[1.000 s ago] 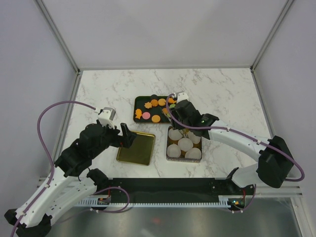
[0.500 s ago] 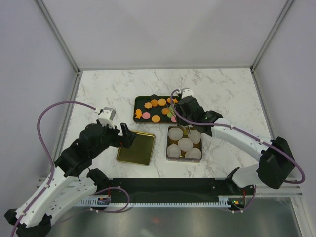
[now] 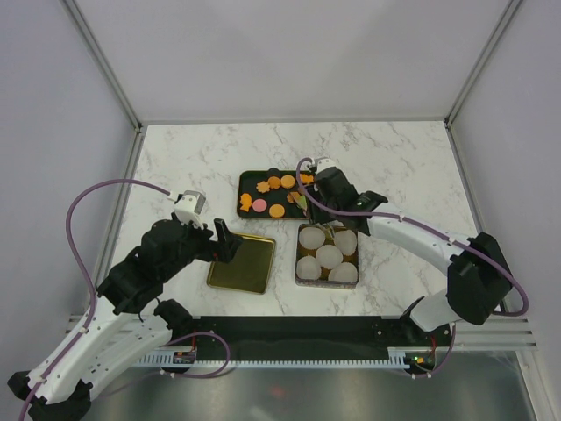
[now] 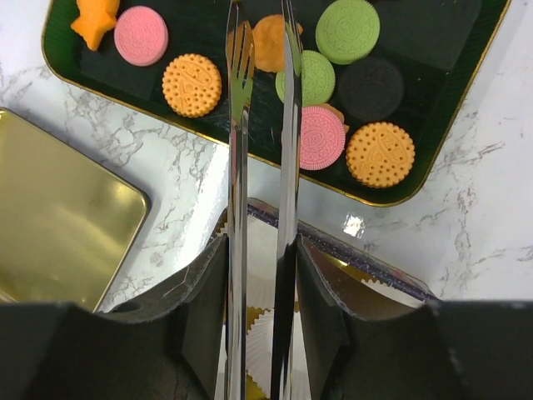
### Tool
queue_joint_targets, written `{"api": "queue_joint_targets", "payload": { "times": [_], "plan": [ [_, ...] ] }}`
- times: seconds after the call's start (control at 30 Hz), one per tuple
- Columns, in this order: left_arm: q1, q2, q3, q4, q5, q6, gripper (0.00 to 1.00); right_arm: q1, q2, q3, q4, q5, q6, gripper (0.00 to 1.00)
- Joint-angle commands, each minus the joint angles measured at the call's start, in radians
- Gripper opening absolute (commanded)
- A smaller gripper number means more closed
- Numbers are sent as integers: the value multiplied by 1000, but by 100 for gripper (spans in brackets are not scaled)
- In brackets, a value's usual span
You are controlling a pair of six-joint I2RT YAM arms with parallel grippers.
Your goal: Pack the cookies
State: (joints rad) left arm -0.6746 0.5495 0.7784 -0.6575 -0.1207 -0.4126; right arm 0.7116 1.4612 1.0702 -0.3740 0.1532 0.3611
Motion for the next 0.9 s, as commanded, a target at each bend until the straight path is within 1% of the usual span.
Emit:
{"api": "queue_joint_targets", "payload": {
  "times": [0.0,0.13,0.3,0.87],
  "plan": [
    [-2,-3,-4,2,7,-20,100,5,34,48,23,-32,-16,45],
    [-3,1,-4,2,9,-20,100,2,63,59,24,-32,-20,46],
    [-3,1,-2,2,9,-22,100,3,79,63,24,-29,-22,50],
    [-3,1,-2,4,10,-20,100,-1,106,79,18,-30,-31,51]
  ]
}}
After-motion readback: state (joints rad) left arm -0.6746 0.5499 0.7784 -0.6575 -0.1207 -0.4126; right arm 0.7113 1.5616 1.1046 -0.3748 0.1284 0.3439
